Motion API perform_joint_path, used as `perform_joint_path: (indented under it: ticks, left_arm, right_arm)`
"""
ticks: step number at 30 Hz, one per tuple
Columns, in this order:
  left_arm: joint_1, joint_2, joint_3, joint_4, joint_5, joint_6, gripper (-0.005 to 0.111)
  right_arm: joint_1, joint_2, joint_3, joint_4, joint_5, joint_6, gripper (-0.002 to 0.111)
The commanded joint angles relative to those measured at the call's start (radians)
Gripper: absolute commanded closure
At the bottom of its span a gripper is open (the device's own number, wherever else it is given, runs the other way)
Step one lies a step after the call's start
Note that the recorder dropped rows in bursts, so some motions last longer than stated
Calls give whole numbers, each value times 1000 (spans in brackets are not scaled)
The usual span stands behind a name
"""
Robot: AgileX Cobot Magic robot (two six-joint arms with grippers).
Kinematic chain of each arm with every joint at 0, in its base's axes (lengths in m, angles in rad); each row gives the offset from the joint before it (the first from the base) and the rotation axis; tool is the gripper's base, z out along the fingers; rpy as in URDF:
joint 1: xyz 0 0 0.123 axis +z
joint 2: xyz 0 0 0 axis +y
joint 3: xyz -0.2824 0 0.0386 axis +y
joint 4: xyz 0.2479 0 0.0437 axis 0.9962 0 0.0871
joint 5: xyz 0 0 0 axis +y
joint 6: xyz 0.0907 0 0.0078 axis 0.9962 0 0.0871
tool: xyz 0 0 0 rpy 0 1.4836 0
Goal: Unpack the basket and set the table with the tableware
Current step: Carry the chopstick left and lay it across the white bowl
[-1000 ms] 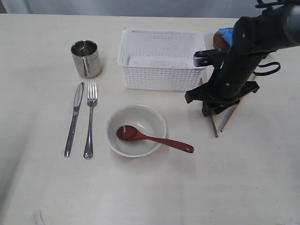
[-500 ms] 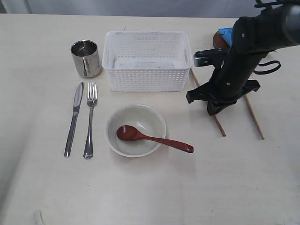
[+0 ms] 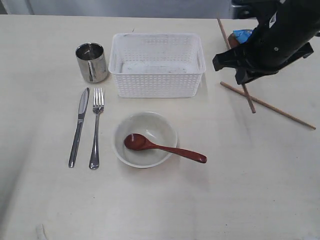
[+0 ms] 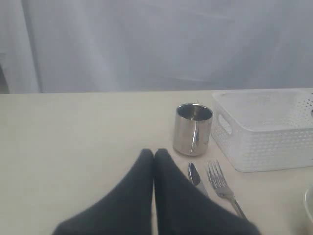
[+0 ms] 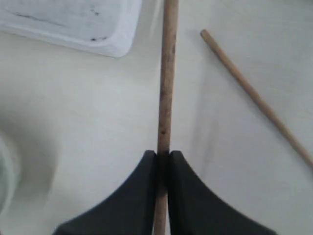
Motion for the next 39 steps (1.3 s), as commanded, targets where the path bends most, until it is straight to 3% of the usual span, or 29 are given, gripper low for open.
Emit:
perform_joint_path:
  ticks: [1, 10, 17, 39]
  left_arm:
    - [-1, -4, 3, -3, -11, 0, 107]
    - [-1, -4, 3, -3, -11, 0, 107]
    - [-1, -4, 3, -3, -11, 0, 107]
    - [-1, -4, 3, -3, -11, 0, 107]
  right_arm:
    - [96, -79, 0, 136, 78, -58, 109]
    - [339, -50, 0, 259, 92, -40, 109]
    - [456, 97, 0, 259, 89, -26, 109]
    - [466, 216, 0, 251, -8, -18, 109]
